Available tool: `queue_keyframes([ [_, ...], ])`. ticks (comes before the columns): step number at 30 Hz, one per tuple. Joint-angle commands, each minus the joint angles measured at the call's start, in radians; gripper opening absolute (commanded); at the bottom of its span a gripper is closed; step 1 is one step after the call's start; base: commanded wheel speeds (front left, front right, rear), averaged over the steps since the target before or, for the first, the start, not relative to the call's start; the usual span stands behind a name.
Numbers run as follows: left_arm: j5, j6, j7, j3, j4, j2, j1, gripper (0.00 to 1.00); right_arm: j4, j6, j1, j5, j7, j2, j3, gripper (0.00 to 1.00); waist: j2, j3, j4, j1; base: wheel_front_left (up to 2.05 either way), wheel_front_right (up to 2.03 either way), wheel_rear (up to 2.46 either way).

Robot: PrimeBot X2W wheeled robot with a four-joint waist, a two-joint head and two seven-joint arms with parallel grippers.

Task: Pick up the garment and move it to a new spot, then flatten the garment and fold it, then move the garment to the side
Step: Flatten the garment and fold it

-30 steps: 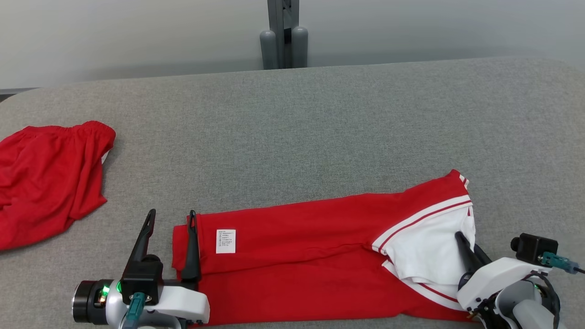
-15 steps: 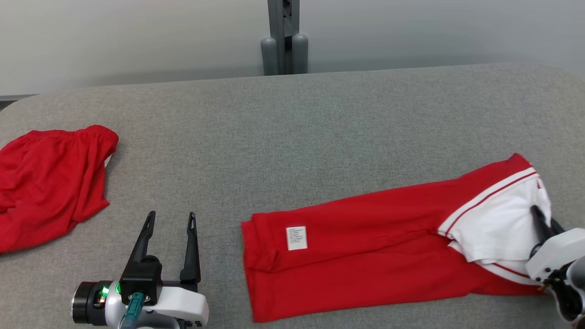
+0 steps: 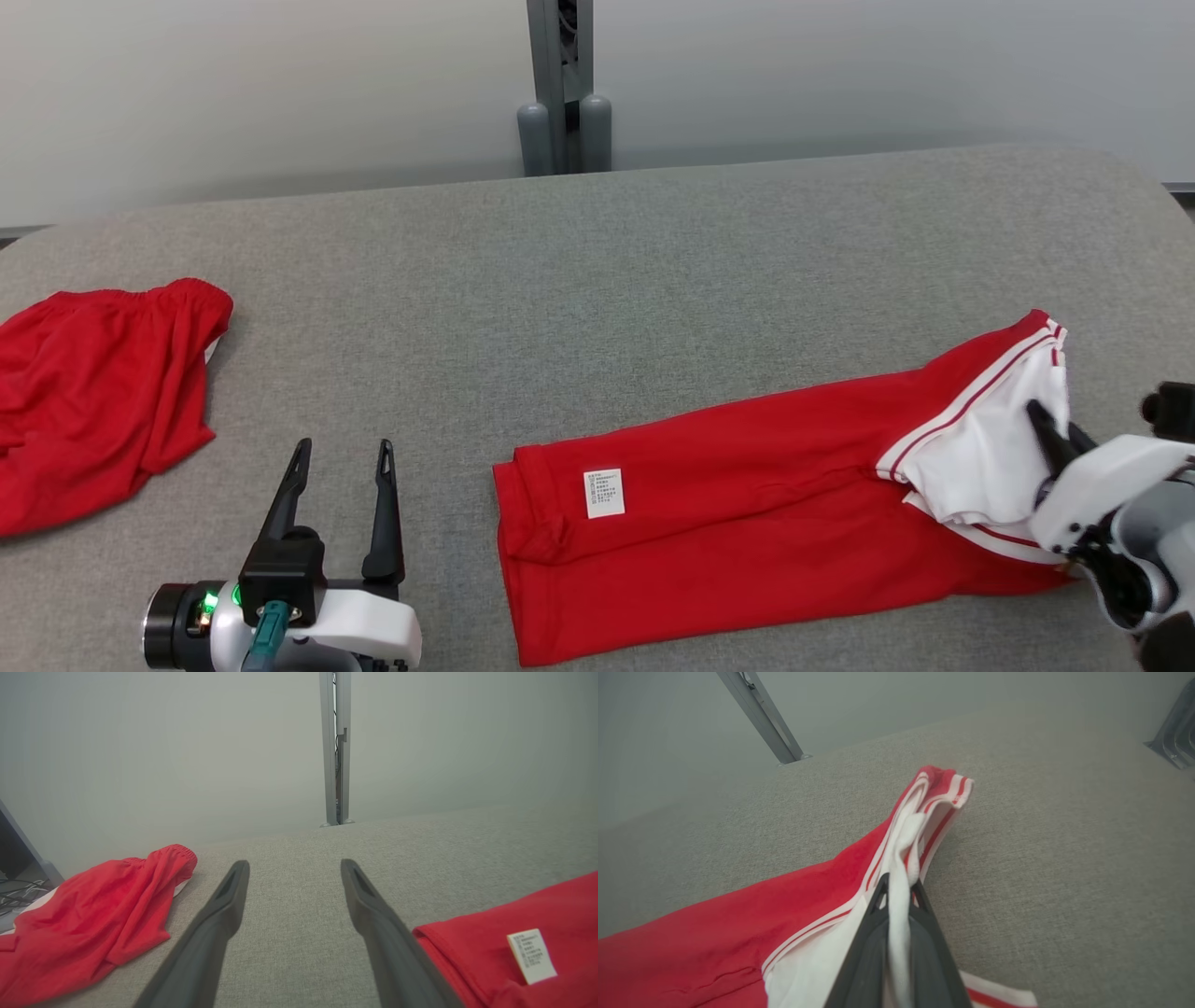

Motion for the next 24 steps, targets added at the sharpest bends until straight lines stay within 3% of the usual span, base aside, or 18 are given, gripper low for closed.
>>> queue_keyframes([
  [1,-0.003,0.0,-0.004,0.007,0.0,0.003,0.013,1.0,-0.051,0.0,0.002,0.034,0.044,0.014,0.012,0.0,0.0,-0.013,-0.011,0.0,0.0,0.0,0.0],
  [10,-0.005,0.001,-0.004,0.018,-0.004,0.003,0.037,1.0,-0.242,0.0,0.043,0.112,0.225,0.089,-0.013,0.0,0.0,-0.043,-0.041,0.0,0.0,0.0,0.0],
  [19,-0.004,-0.004,-0.004,0.024,-0.009,0.003,0.039,1.0,-0.442,0.0,0.133,0.111,0.42,0.293,-0.133,0.0,0.0,-0.055,-0.046,0.0,0.0,0.0,0.0],
  [24,-0.001,-0.006,-0.004,0.024,-0.007,0.002,0.043,1.0,-0.544,0.001,0.208,0.133,0.526,0.35,-0.181,0.0,0.0,-0.055,-0.026,0.0,0.0,0.0,0.0],
])
